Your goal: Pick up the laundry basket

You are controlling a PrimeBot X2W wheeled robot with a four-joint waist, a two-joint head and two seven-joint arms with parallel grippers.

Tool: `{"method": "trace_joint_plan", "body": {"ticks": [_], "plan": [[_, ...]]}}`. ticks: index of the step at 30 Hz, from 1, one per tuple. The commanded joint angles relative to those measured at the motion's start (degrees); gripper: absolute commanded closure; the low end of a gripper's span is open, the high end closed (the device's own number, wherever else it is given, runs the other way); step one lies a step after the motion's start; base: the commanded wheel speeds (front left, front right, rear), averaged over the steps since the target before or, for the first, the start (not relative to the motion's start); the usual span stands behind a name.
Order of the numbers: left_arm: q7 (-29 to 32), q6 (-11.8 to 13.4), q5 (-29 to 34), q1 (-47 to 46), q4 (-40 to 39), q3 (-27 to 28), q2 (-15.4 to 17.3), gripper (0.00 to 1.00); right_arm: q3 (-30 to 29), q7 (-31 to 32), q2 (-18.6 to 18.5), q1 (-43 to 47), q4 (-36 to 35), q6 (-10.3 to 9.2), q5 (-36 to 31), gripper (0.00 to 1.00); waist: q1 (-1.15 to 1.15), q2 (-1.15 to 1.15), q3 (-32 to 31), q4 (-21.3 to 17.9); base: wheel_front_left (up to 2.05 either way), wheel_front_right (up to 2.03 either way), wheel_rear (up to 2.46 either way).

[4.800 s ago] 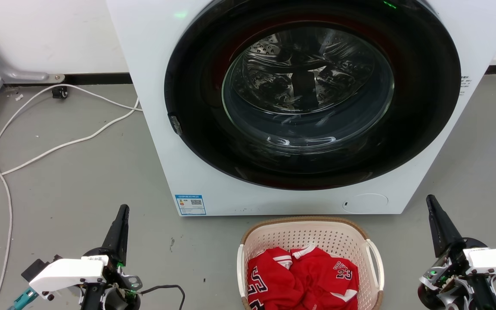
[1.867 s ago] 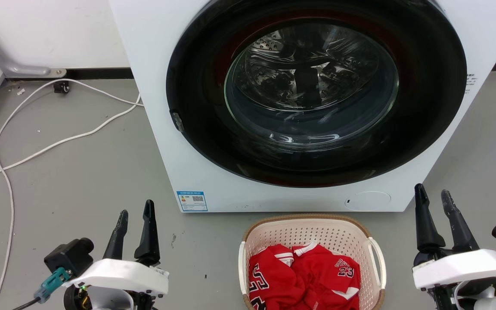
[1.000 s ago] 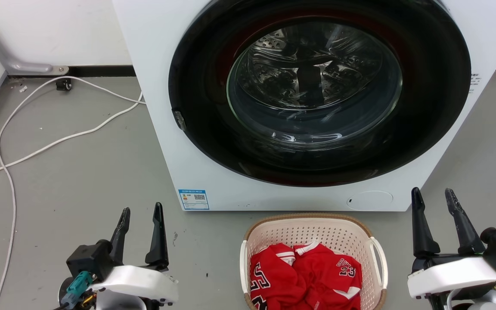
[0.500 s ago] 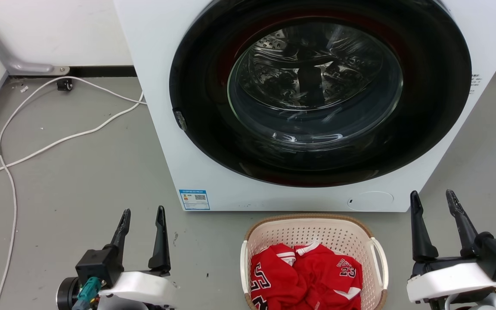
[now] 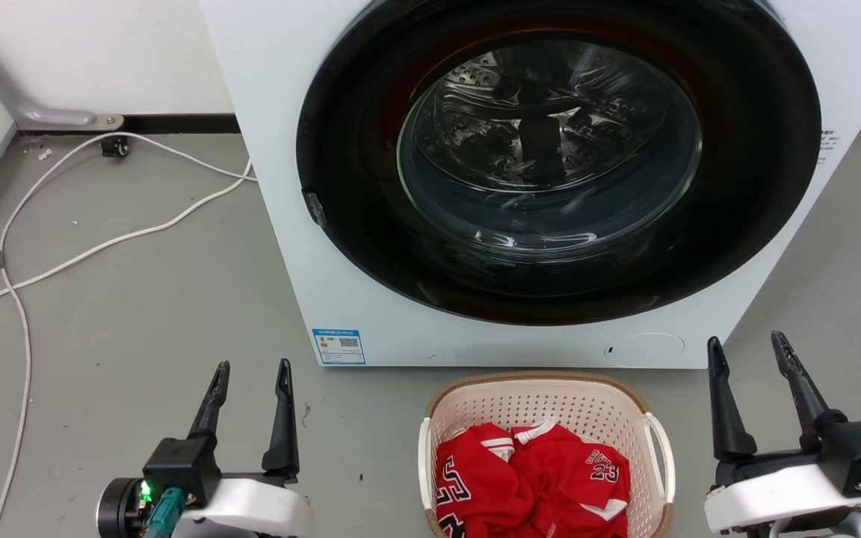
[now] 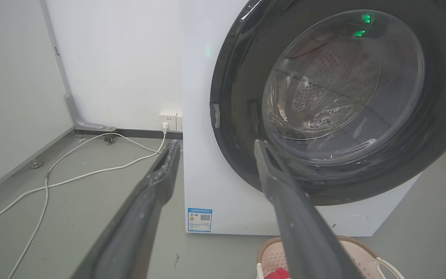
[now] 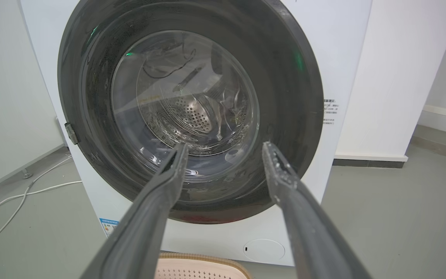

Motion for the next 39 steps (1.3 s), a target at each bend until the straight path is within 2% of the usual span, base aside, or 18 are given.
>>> {"method": "trace_joint_plan", "body": {"ticks": [1, 25, 31, 39], "plan": [[-0.56, -0.22, 0.88, 0.77, -0.23, -0.21, 0.13, 0.0, 0.04, -0.47, -0.26, 0.59, -0.43, -0.02, -1.28, 0.0, 0.0, 0.0, 0.0, -0.07, 0.0, 0.0, 0.0], [-0.83, -1.08, -0.32, 0.69, 1.71, 0.14, 0.13, 0.0, 0.19, -0.74, -0.25, -0.18, 0.34, -0.02, -2.01, 0.0, 0.0, 0.0, 0.62, -0.19, 0.0, 0.0, 0.0], [-0.83, -2.2, -0.94, 0.49, 5.47, -1.06, 0.11, 0.0, -1.91, -0.74, -0.23, 0.13, 2.85, -0.02, -2.21, 0.0, 0.0, 0.0, 1.16, -0.89, 0.0, 0.0, 0.0], [-0.82, -3.97, -2.27, -5.38, 15.05, -6.17, 0.13, 0.0, -4.98, -0.73, -0.21, -3.25, 9.73, -0.03, -5.04, 0.0, 0.0, 0.0, 6.54, -2.08, 0.0, 0.0, 0.0]]}}
